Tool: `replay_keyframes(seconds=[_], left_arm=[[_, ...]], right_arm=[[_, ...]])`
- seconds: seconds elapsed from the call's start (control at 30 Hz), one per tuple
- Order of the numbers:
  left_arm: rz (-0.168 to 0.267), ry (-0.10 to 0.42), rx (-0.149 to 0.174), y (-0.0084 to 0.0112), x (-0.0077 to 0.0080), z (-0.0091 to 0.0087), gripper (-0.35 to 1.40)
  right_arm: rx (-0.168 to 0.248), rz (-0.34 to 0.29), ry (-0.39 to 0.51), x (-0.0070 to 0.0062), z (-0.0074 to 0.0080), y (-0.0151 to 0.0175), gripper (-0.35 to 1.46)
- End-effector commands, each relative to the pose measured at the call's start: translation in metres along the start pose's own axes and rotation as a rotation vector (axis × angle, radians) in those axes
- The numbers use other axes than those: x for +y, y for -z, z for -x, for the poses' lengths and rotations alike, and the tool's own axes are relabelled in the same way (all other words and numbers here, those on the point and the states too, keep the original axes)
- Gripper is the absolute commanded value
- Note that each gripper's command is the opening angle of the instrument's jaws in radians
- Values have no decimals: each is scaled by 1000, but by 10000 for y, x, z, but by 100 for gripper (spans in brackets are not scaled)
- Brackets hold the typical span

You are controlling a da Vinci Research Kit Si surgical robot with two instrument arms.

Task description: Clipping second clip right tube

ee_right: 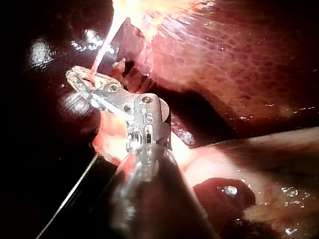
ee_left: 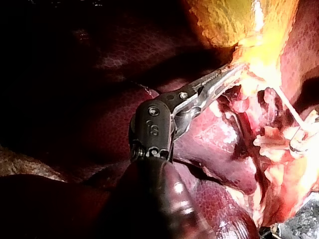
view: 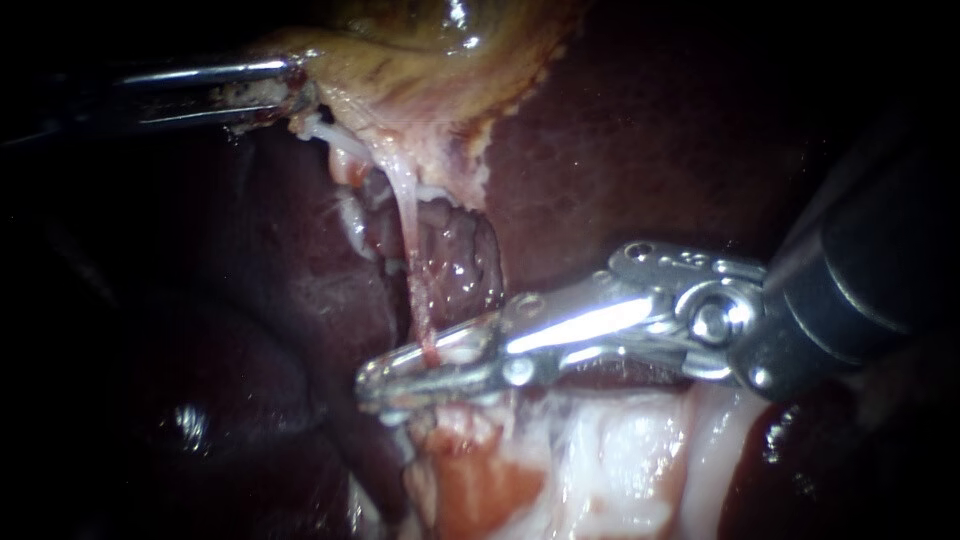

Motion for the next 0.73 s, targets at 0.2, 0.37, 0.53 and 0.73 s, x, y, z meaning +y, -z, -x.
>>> replay_keyframes(seconds=[0.2,0.37,0.53,0.73], left_arm=[[2,0,-1,0,0,0,-35],[2,0,-1,0,0,0,-35],[2,0,-1,0,0,0,-35],[1,0,-1,-1,0,0,-35]], right_arm=[[-37,20,-2,-1,3,5,-35],[-37,20,-1,-1,3,5,-35],[-37,20,-1,1,3,7,-35],[-38,20,-1,3,5,8,-35]])
